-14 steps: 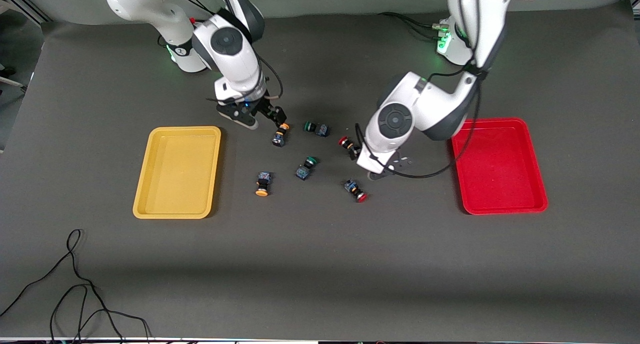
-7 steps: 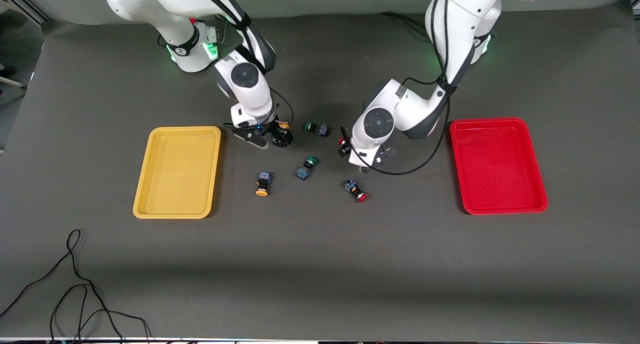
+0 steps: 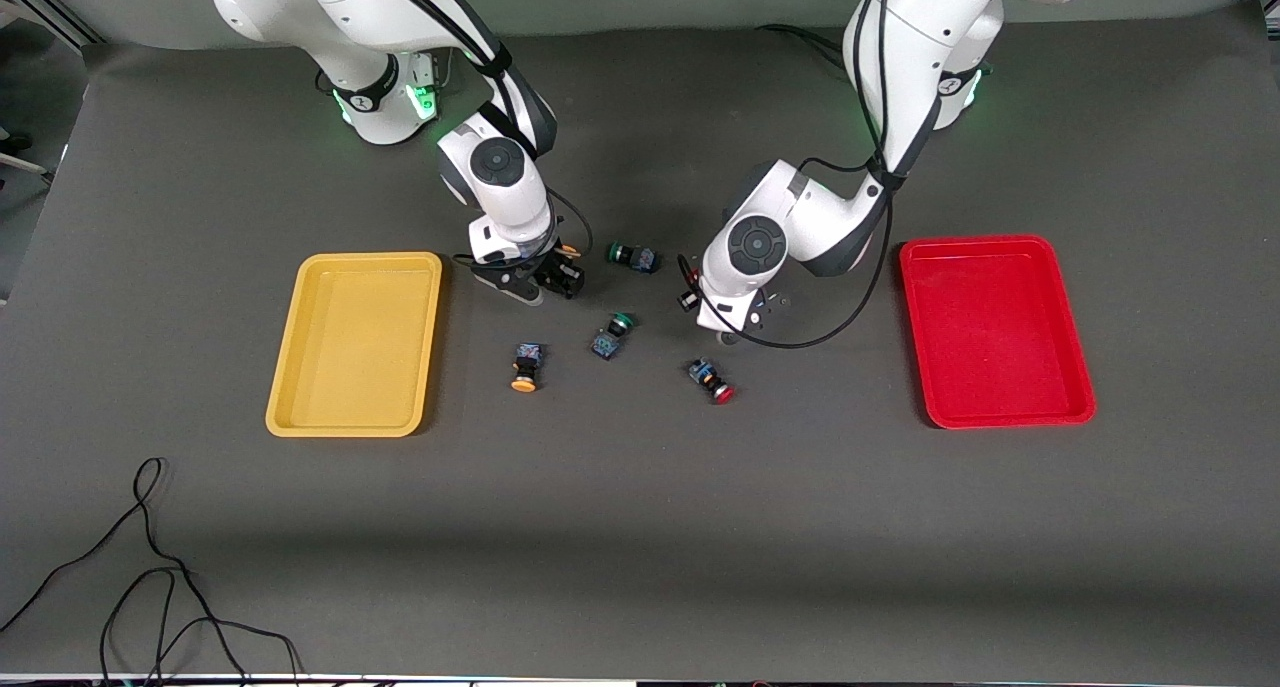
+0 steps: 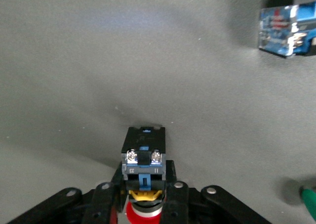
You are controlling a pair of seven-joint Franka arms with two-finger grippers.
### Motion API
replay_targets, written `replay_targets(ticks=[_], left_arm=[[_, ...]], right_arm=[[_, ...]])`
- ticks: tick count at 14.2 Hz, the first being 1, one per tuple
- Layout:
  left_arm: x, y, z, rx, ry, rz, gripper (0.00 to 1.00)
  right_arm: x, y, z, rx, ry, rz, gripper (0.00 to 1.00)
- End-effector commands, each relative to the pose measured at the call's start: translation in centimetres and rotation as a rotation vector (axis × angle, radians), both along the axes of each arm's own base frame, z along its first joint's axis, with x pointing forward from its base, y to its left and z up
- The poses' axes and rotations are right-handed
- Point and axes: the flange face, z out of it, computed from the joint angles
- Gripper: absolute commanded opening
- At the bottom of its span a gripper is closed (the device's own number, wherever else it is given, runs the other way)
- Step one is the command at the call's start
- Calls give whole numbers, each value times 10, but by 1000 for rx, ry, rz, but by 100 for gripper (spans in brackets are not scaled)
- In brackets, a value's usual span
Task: Place red and yellow buttons in trays
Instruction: 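Grasp yellow button with the right gripper while the left gripper grasps red button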
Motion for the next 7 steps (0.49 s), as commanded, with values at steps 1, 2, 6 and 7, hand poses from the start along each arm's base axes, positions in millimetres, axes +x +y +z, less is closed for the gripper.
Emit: replay_targets(ticks=[1, 2, 6, 7], left_arm=[[6, 0, 33, -8, -17, 2, 0], [9, 8, 52, 6, -10, -11, 0], [15, 89, 142, 127, 48, -158, 0], [8, 116, 157, 148, 62, -212, 0]], right_arm=[[1, 4, 9, -11, 9, 21, 23], [1, 5, 13, -11, 8, 44, 23], [18, 5, 48, -46, 52, 85, 22], [26, 6, 67, -56, 66, 93, 22]])
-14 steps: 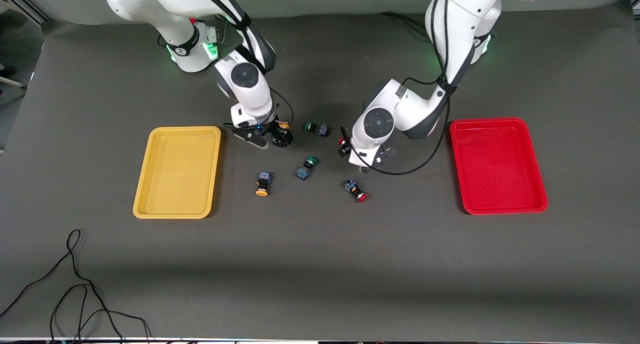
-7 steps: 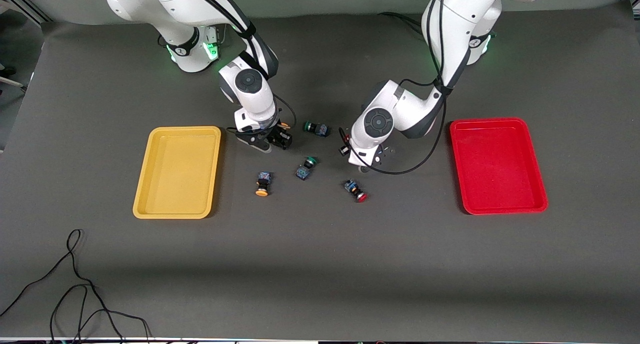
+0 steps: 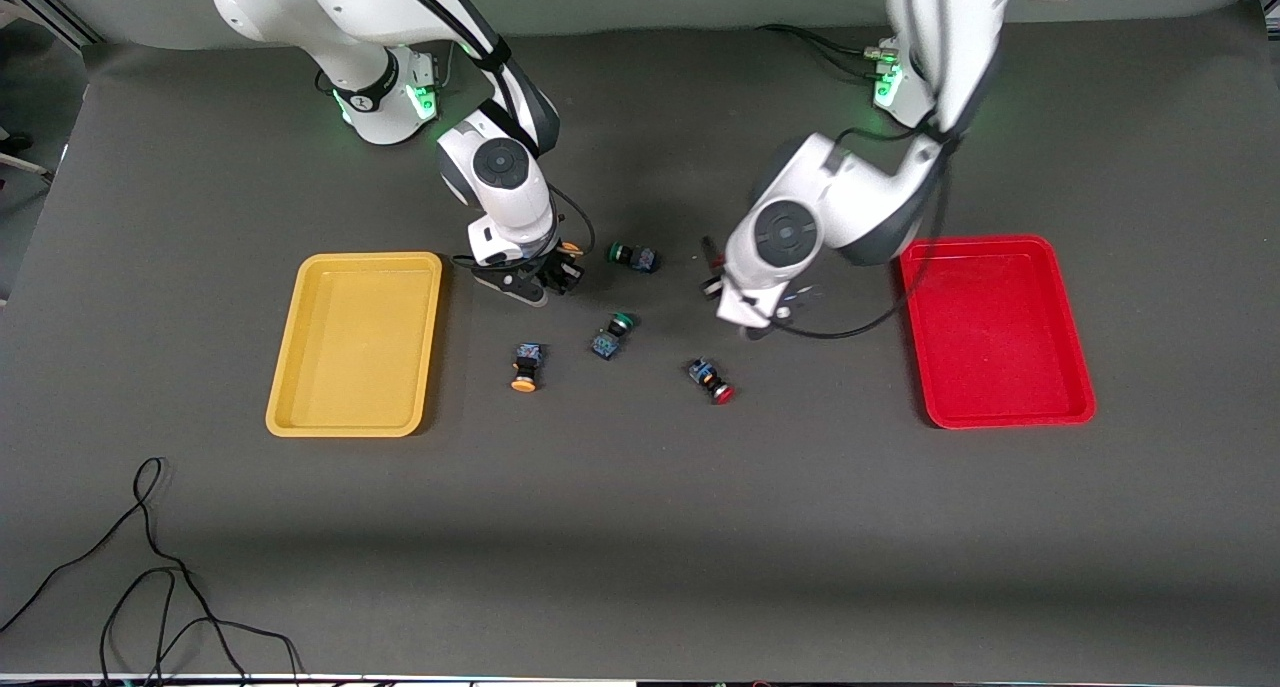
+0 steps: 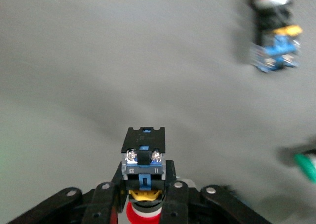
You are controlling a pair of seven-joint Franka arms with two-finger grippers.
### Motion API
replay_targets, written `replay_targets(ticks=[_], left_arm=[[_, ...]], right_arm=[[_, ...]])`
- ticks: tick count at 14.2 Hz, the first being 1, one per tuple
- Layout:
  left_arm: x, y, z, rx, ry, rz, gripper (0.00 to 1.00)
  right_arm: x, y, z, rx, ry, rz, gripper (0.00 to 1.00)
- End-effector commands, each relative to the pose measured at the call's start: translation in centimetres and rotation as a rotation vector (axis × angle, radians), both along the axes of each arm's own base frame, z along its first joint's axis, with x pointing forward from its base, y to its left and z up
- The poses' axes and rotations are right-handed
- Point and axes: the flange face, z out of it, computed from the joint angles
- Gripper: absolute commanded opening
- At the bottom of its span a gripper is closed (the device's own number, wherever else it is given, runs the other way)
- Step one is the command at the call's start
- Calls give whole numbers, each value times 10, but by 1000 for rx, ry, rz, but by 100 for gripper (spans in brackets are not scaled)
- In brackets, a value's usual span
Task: Place red and yellow buttons in trays
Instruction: 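Grasp yellow button with the right gripper while the left gripper grasps red button, then carry each button to its matching tray and open both grippers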
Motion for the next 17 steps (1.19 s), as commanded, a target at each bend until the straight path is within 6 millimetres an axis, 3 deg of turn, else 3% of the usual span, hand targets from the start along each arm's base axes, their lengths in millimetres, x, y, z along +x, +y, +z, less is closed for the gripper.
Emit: replay_targets(ticks=[1, 3, 4, 6, 8, 10, 12, 14, 15, 16, 17], left_arm=[[-20, 84, 50, 37, 21, -129, 0], [-17, 155, 53, -7, 32, -223, 0], [-12, 188, 47, -19, 36, -279, 0], [-10, 229, 27, -12, 6, -365, 0], [-7, 279, 4, -1, -48, -436, 0], [-20, 304, -22, -12, -94, -481, 0], [-32, 316, -44, -8, -138, -500, 0], [-40, 327, -53, 4, -157, -501, 0], [-41, 328, -55, 3, -159, -500, 0], [-42, 328, -56, 2, -156, -500, 23], [-43, 328, -57, 1, -152, -500, 75]], right_arm=[[32, -7, 65, -31, 36, 26, 22], [59, -21, 115, -53, 83, 56, 22], [76, -38, 138, -55, 93, 83, 22], [110, -91, 170, -47, 101, 190, 22], [139, -161, 183, -38, 91, 283, 22], [160, -233, 190, -42, 82, 361, 22], [173, -294, 187, -64, 58, 398, 22], [175, -342, 159, -67, 38, 413, 22], [174, -362, 134, -43, 40, 401, 22], [174, -370, 109, -27, 46, 404, 22], [173, -372, 84, -7, 49, 407, 22]])
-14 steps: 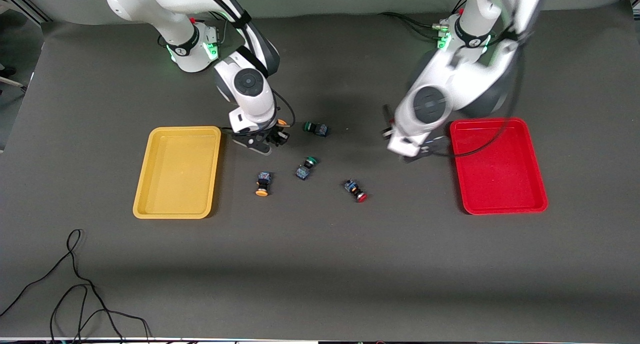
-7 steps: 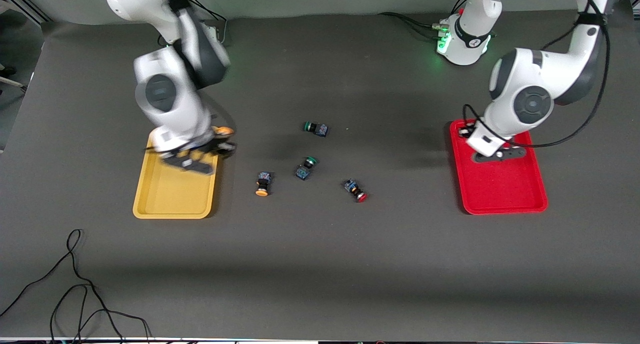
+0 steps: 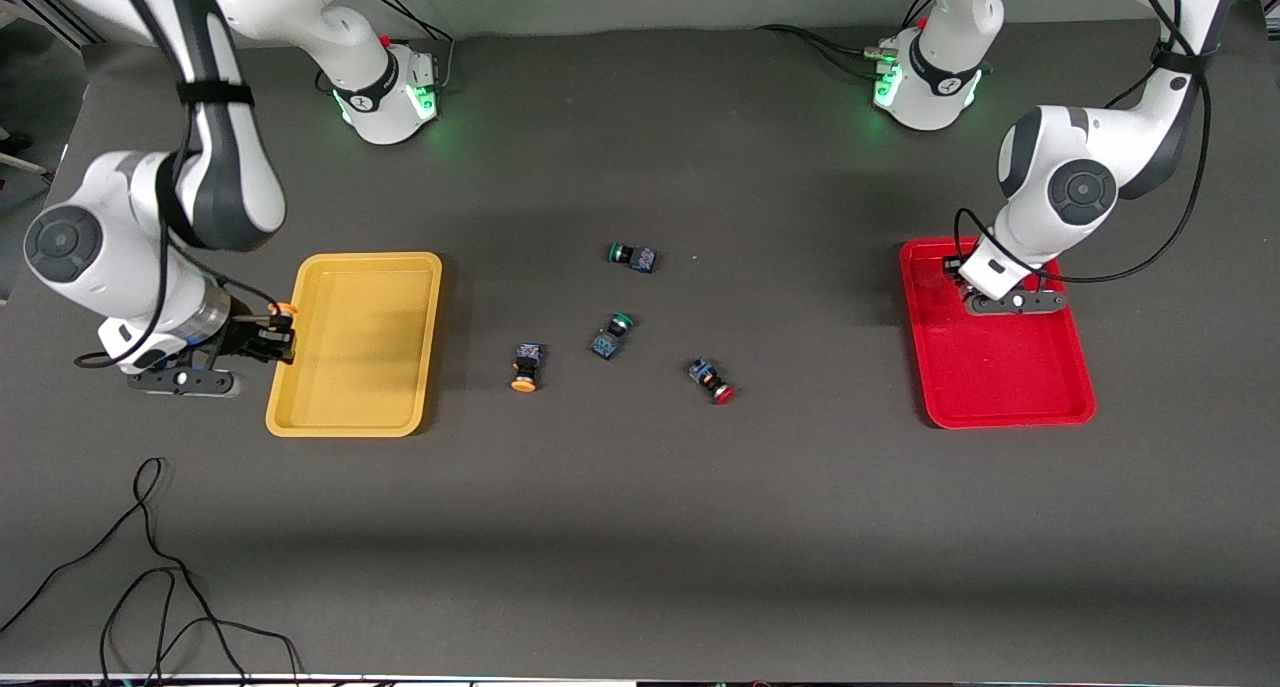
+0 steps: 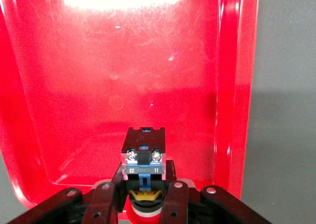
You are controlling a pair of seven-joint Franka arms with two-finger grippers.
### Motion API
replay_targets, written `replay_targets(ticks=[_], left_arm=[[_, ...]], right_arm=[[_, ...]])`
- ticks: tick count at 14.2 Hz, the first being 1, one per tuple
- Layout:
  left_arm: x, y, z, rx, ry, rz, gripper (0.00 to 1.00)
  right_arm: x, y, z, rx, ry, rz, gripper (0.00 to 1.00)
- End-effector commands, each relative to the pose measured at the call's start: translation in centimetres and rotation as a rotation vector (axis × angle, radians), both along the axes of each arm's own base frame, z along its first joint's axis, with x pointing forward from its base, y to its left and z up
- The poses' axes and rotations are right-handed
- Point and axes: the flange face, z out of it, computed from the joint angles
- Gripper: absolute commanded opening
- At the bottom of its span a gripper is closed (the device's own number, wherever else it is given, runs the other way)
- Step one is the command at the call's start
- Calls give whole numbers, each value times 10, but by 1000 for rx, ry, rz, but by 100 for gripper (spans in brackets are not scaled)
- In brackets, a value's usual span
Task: Place red and yellow buttons in trays
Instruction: 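Carry each button to its matching tray and open both grippers, then grasp another red button with the left gripper and yellow with the right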
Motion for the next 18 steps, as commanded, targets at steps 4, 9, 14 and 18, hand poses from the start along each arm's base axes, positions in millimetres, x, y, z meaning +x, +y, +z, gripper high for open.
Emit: replay_targets(ticks=[4, 9, 14, 18], left_arm=[[-1, 0, 9, 13, -4, -28, 100], [44, -88, 44, 37, 18, 11, 100], [104, -268, 19, 28, -28, 371, 100], [148, -337, 8, -30, -73, 584, 100]], right_arm=[[1, -33, -117, 8, 23, 89, 22], [12, -26, -109, 29, 11, 88, 100], [46, -7, -15, 57, 54, 70, 100], [59, 11, 56, 68, 72, 38, 100]])
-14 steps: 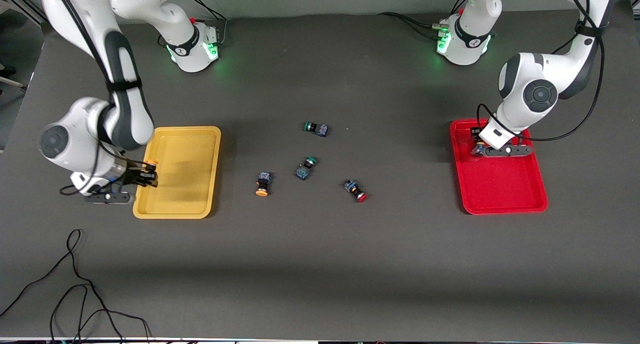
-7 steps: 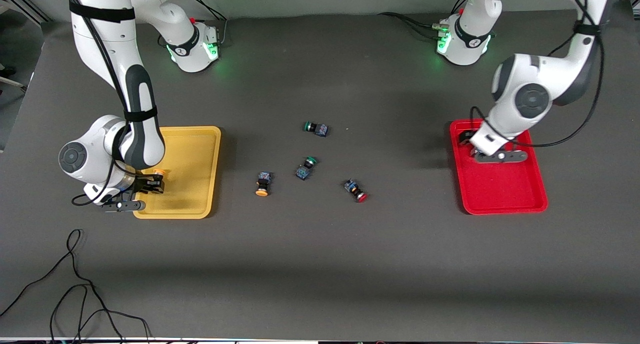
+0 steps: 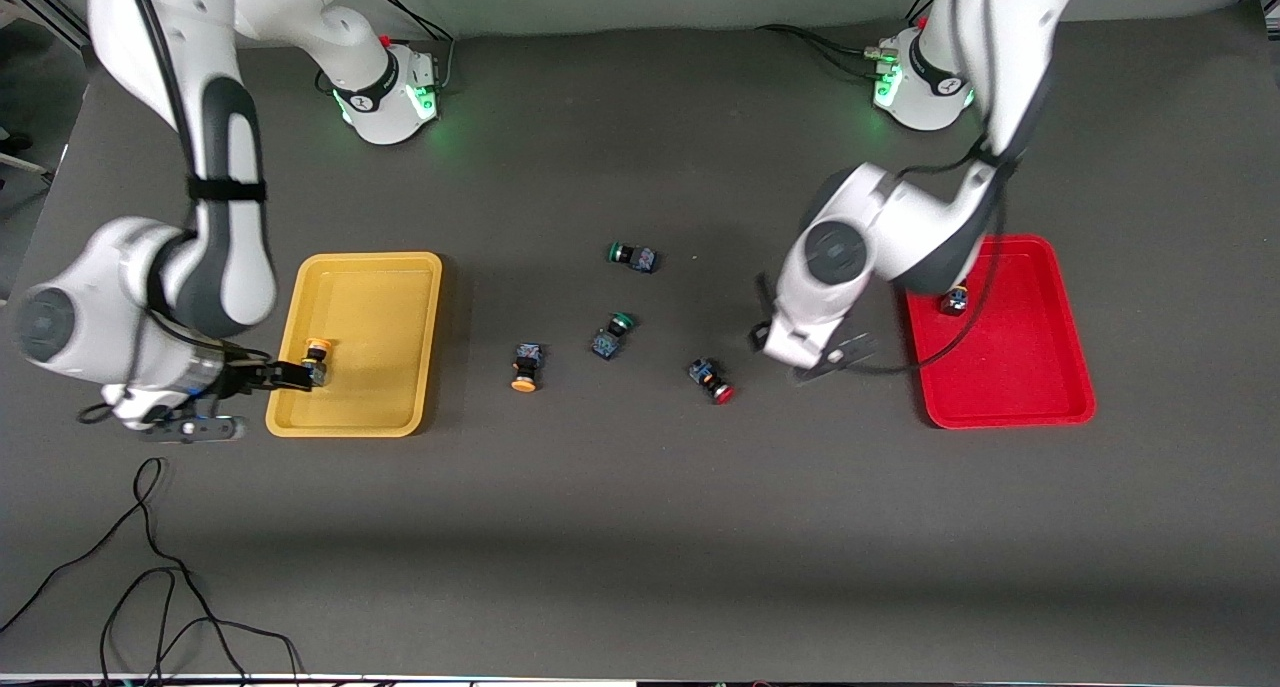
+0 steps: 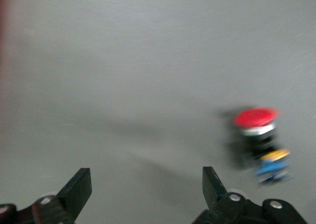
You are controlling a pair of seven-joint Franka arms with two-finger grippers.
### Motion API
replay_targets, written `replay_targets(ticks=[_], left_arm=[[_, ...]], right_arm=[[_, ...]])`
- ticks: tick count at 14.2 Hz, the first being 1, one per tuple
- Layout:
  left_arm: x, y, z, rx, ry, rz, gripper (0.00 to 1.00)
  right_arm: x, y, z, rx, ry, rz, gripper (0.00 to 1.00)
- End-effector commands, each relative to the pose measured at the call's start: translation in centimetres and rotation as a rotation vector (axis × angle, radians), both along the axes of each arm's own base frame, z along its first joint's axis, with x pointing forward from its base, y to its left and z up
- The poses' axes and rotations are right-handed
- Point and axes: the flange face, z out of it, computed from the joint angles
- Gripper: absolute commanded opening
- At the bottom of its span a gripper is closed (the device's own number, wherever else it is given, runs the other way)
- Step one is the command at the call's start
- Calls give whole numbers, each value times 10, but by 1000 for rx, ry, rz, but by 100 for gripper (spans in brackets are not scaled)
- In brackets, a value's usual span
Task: Place red and yellow buttons in trays
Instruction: 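Grasp another red button with the left gripper and yellow with the right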
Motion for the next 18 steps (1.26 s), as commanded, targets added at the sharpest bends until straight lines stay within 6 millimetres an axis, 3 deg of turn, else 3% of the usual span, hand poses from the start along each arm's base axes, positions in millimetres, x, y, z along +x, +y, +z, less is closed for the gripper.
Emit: replay_targets(ticks=[1, 4, 5, 7, 9, 13, 15, 17, 18], left_arm=[[43, -23, 0, -33, -5, 164, 100], [40, -62, -6, -82, 12, 253, 100], [36, -68, -8, -81, 12, 257, 100], [32, -74, -19, -77, 17, 254, 100], [28, -74, -34, -62, 29, 242, 99], [28, -72, -59, -39, 10, 203, 98], [30, -72, -63, -49, 2, 206, 93], [29, -72, -64, -47, 5, 207, 79], [30, -71, -62, -49, 3, 208, 57]], right_arm=[[4, 22, 24, -9, 3, -35, 100], [5, 102, 26, -26, -13, -95, 100], [5, 141, 31, -36, -30, -100, 100], [4, 212, 27, -68, -53, -135, 100], [0, 262, 6, -73, -64, -150, 100], [-12, 312, -49, -18, -100, -142, 100], [-21, 309, -78, -13, -106, -153, 100], [-34, 311, -112, -24, -114, -145, 100], [-45, 319, -134, -24, -111, -141, 100]])
